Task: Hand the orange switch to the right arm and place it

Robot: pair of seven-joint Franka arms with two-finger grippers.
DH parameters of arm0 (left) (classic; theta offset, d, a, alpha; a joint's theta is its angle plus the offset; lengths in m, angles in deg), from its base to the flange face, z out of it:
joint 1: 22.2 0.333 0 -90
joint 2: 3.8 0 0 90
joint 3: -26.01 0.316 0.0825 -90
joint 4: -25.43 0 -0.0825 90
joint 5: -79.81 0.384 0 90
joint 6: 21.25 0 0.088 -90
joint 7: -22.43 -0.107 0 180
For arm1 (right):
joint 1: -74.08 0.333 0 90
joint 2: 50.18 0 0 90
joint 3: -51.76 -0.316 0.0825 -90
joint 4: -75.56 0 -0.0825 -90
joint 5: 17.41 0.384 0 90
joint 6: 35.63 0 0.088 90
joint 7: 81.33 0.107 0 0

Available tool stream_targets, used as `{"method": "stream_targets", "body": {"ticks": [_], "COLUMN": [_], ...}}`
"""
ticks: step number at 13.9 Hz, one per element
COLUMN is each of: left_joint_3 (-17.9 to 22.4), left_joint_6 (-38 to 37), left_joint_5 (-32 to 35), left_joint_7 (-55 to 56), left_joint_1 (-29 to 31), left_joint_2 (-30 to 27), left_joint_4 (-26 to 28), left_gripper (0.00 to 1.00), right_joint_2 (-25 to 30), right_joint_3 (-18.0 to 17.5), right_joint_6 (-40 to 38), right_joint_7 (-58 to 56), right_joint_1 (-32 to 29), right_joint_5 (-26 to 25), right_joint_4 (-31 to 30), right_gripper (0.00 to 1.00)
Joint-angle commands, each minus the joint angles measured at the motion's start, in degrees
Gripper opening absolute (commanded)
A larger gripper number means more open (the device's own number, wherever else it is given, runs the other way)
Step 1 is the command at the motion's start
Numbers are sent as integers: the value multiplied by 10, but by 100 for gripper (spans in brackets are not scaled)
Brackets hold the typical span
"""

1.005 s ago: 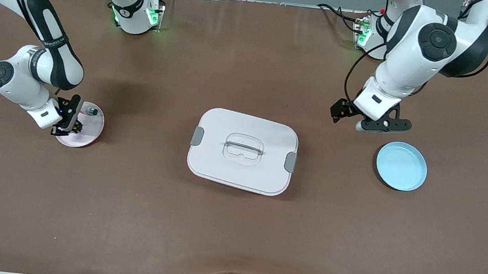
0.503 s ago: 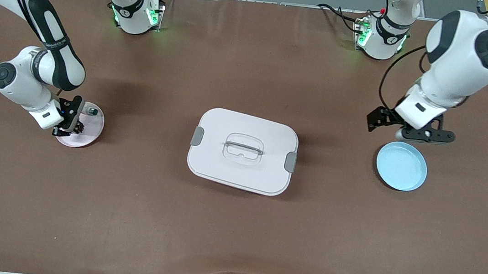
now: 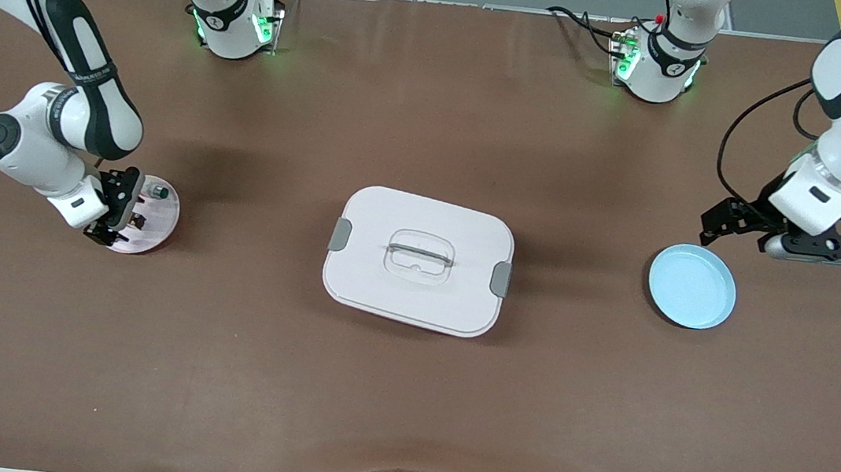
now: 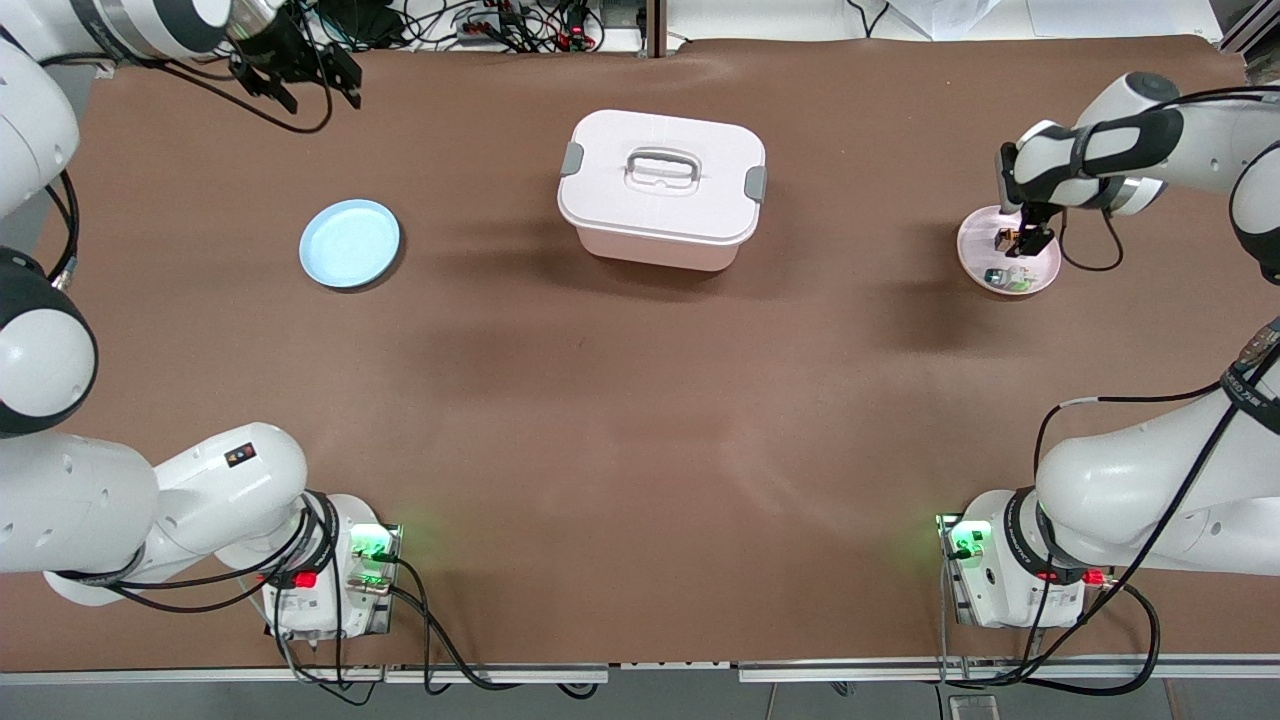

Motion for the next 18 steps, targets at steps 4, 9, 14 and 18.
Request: {"method": "stream_targets", "body": {"ticks": [4, 9, 14, 18], "left_joint_3": [-2, -2, -3, 4], "left_joint_6": [-30, -79, -101, -119], "left_joint_5": [-7, -1, 8, 44], "left_joint_7": [-10, -11, -9, -8], "left_joint_1": [21, 33, 31, -5], "left_joint_2": [13, 33, 49, 49], "left_joint_4": [-59, -130, -176, -192], "left_gripper": [100, 100, 100, 100], "right_joint_2": [45, 58, 96, 132], "right_joint_3": [-1, -3, -4, -4], "right_joint_6": [-206, -331, -385, -429], "right_joint_7": [84, 180, 308, 423], "right_joint_1": [3, 5, 29, 41], "right_joint_5": [-2, -3, -3, -3], "right_joint_4": [93, 169, 181, 183], "right_gripper": [100, 100, 100, 100]}}
